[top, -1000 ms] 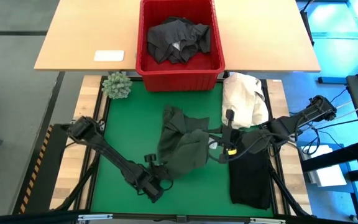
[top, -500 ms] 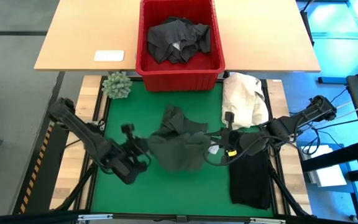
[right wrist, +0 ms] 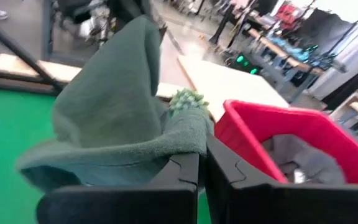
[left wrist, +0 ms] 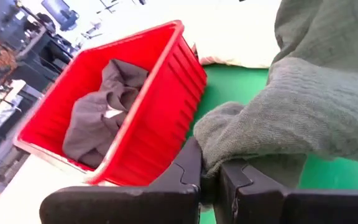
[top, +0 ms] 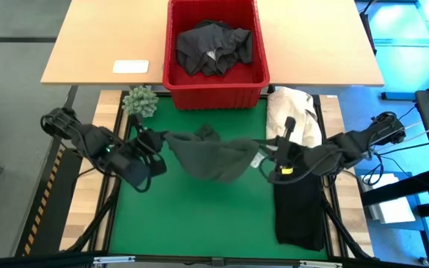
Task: Fold laundry
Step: Fold the green polo shirt
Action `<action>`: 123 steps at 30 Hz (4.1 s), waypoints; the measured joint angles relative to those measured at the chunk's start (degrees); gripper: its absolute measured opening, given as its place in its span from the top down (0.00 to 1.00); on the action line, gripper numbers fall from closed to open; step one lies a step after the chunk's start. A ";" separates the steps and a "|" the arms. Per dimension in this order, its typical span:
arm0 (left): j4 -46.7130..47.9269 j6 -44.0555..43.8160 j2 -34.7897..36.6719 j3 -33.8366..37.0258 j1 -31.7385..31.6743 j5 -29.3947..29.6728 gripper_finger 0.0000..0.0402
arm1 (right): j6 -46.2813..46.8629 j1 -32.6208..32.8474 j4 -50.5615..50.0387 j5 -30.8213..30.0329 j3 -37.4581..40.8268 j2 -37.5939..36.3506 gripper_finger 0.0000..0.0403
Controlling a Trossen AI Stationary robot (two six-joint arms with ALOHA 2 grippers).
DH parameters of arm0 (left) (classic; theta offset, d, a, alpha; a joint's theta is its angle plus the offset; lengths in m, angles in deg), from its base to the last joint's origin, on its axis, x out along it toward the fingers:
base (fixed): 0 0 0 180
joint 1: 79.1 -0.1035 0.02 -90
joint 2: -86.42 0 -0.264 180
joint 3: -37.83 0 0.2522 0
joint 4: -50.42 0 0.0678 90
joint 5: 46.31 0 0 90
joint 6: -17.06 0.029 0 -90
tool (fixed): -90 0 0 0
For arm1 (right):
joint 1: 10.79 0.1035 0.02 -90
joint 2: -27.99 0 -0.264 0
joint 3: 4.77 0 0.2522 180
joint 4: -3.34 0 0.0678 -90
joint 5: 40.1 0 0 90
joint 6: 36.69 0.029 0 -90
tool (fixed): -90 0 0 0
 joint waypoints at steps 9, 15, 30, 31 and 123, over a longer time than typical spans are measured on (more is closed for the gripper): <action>-3.45 5.64 0.02 -4.83 1.24 -3.50 0.99 | -3.33 0.00 -0.54 1.58 -7.20 -0.02 0.99; -10.58 6.07 0.02 -6.11 6.47 -18.35 0.99 | -0.51 0.09 0.50 23.41 -10.18 -0.02 0.99; -36.06 23.28 -0.06 -10.09 24.30 -16.93 0.98 | 0.58 4.06 8.23 41.88 -18.62 0.11 0.99; -35.77 23.86 -0.04 -10.90 24.84 -13.12 0.98 | -0.27 4.48 8.15 39.60 -19.70 0.11 0.99; -41.55 -6.98 -1.72 35.64 5.07 -30.27 0.52 | 9.99 -10.38 -14.23 32.54 6.37 14.06 0.72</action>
